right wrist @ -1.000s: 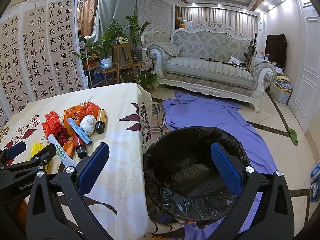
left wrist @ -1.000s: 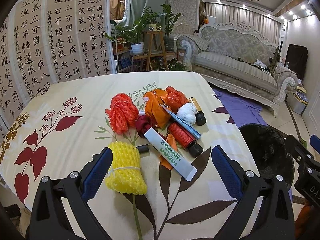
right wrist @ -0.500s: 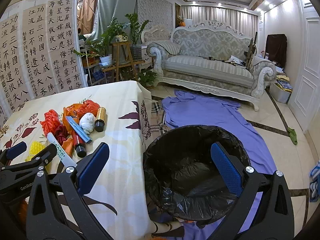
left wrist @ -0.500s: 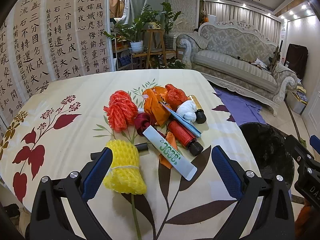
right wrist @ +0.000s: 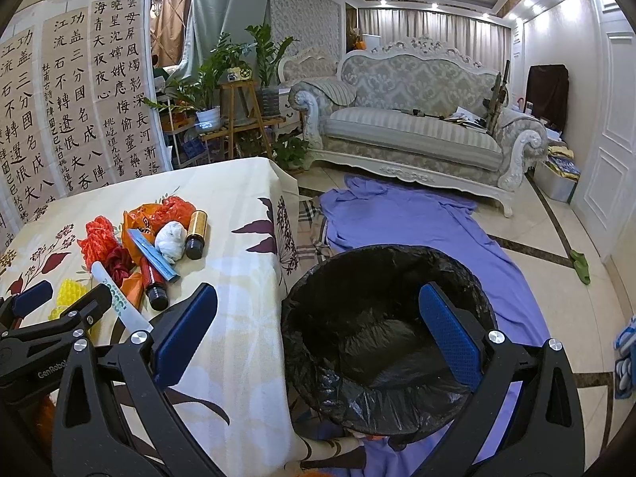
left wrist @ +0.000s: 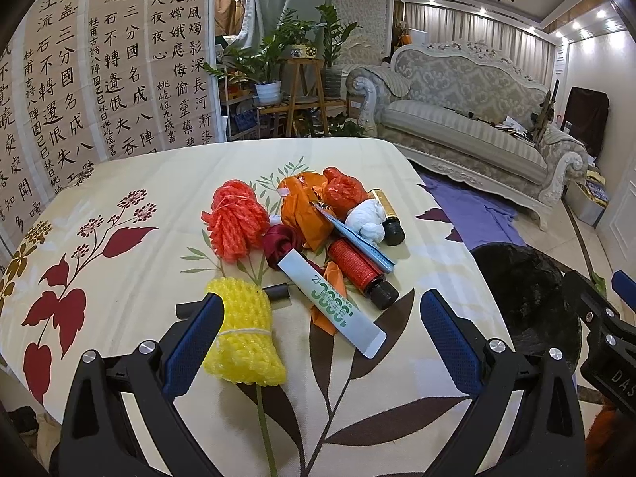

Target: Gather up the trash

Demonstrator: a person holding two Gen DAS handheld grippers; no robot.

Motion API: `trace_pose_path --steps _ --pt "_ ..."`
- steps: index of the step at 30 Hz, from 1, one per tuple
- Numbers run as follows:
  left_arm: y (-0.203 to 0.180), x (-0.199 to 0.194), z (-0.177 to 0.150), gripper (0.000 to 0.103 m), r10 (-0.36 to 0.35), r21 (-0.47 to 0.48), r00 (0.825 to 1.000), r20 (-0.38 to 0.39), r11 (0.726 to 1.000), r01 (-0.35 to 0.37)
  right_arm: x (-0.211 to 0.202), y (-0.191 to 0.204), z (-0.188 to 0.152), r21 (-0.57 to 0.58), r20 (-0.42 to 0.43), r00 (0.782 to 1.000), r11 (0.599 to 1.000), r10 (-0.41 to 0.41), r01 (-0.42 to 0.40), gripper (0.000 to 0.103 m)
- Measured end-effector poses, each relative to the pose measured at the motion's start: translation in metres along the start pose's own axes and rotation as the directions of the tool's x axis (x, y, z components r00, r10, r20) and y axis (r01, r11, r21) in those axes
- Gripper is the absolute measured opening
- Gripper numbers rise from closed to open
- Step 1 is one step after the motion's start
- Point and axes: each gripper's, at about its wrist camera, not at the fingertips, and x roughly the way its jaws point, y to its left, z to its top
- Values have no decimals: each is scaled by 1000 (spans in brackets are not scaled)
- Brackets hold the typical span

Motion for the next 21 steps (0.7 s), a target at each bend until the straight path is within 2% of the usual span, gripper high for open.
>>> trace_pose_path --steps 21 --pt "-2 -4 0 96 -23 6 1000 -9 1000 23 -6 0 -3 -13 -15 1000 1000 -11 10 99"
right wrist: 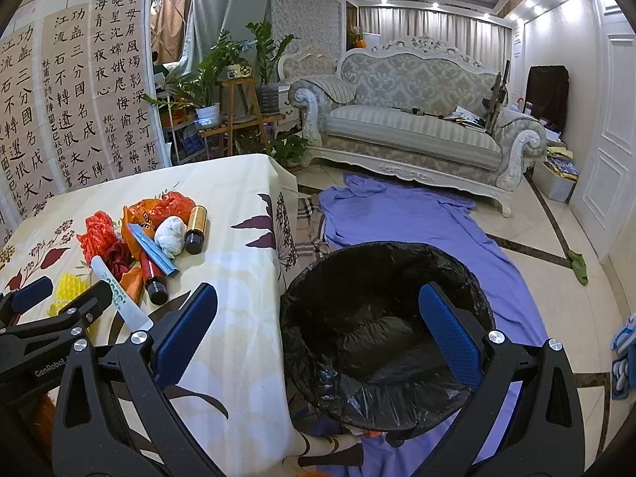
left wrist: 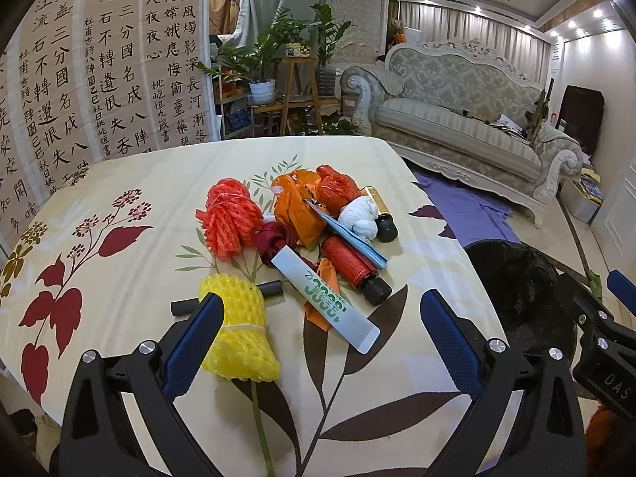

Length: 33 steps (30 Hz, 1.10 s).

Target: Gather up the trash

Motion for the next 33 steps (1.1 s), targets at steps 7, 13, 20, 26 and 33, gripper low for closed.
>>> trace_pose_path --steps 7,13,20,26,33 --pt "1 0 -1 96 -8 -1 1000 -9 1000 8 1 0 2 2 -14 1000 1000 -4 4 99" --pt "7 -2 0 96 -7 -7 1000 -4 1000 7 1 0 3 15 -25 1000 1000 7 -7 93" --pt "31 -4 -7 73 10 -15 1000 -25 1000 -10 5 8 -2 21 -46 999 999 30 -29 81" --pt "57 -3 -19 73 45 -37 998 -52 998 -47 9 17 -7 8 -63 996 998 55 -55 80" --pt "66 7 -20 73 49 -55 996 -72 997 -53 19 28 -8 -7 -86 993 996 83 -83 80"
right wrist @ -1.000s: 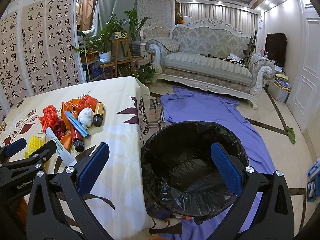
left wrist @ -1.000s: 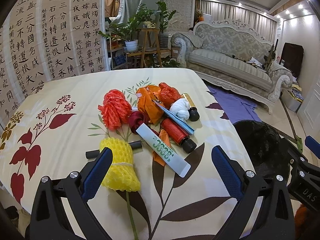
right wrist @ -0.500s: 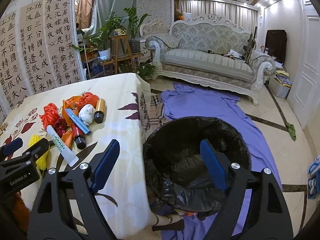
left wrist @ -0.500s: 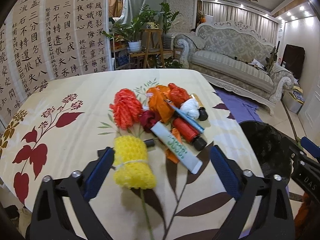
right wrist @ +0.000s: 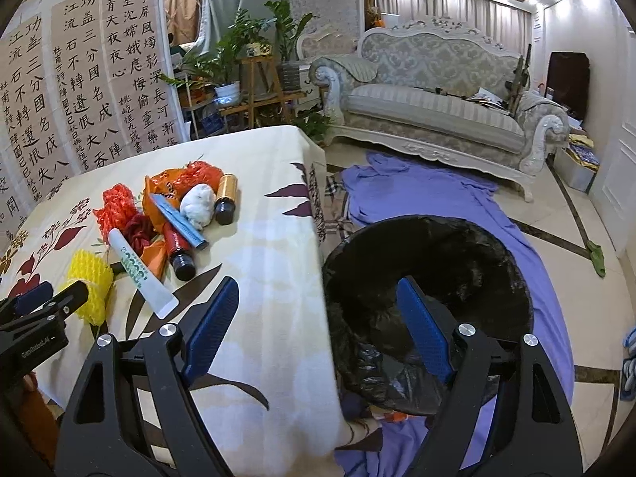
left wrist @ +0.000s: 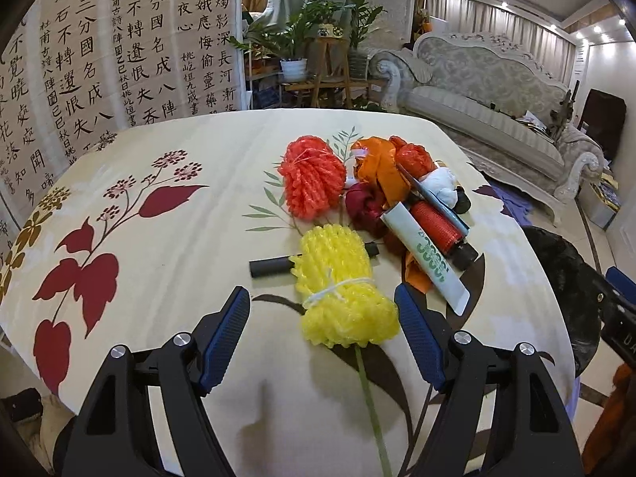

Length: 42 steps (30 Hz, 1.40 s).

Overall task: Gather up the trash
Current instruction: 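Grasp the yellow foam net with the left tool while the right tool approaches the white tube, then grasp the white toothpaste tube with the right tool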

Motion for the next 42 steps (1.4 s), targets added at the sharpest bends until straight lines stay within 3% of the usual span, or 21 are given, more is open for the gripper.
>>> trace_pose_path --steps 4,7,10,22,29,37,42 --pt "-6 11 2 72 -6 11 1000 -23 1000 6 2 5 2 -9 -4 1000 1000 13 -13 80" --pt "-8 17 1 55 -36 14 998 -45 999 36 3 9 3 -17 -8 1000 1000 24 -24 80" --pt "-3 17 -1 48 -59 -4 997 -53 998 59 4 13 2 -26 -16 999 999 36 -36 80" --pt "26 -15 0 47 -19 -16 1000 12 1000 19 7 54 3 -86 -43 990 987 134 -137 79" --pt "52 -18 -1 47 32 -31 999 30 999 -31 21 88 -1 -127 -112 968 963 226 -240 59" --pt "74 -15 -5 47 67 -43 997 41 997 -65 43 110 -2 -144 -171 956 954 238 -263 49" --pt "84 -14 -9 47 58 -62 998 30 997 -56 52 117 -5 -145 -222 942 947 252 -287 15"
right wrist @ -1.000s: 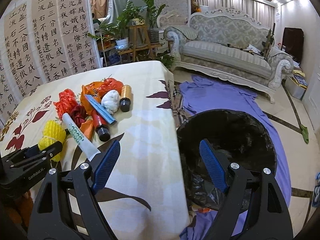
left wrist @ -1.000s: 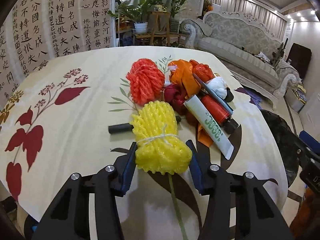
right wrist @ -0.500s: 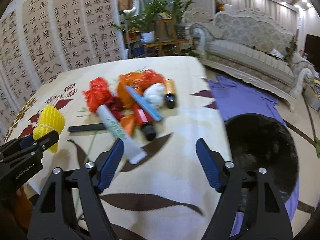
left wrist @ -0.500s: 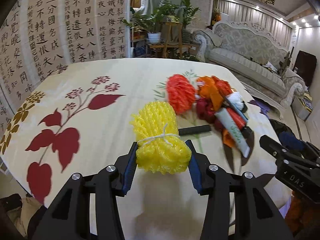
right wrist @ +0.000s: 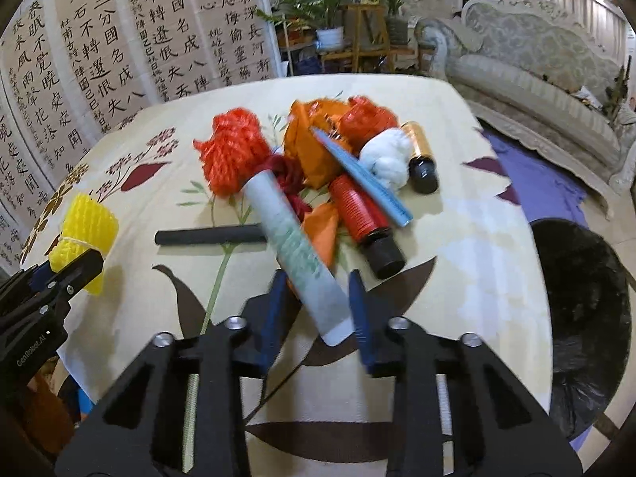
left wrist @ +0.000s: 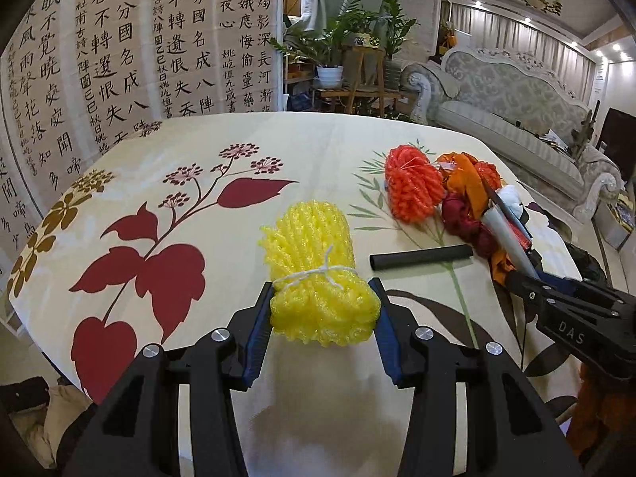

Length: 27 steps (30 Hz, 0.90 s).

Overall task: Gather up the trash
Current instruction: 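Grasp the white toothpaste tube with the right tool, then carry both items over the black bin and open both tools to drop them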

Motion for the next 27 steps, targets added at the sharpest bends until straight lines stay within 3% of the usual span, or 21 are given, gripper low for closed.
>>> trace_pose_path --steps 1,3,11,16,27 --pt "0 -1 -1 47 -1 -1 1000 0 1000 1 0 1 -1 1 -3 1000 1000 6 -6 9" --pt "2 -1 -1 47 -4 -4 1000 3 1000 4 -2 3 -3 -9 5 1000 1000 2 -2 7" --pt "-9 -11 -2 47 -42 3 999 24 999 42 -27 -2 -9 -1 63 998 1000 -20 20 6" --pt "-36 -19 3 47 -102 42 994 49 994 100 -55 -24 -12 47 114 992 998 -56 51 7" --pt "-132 -20 19 47 -279 170 958 70 949 265 -91 -120 -27 205 157 941 942 -300 266 7"
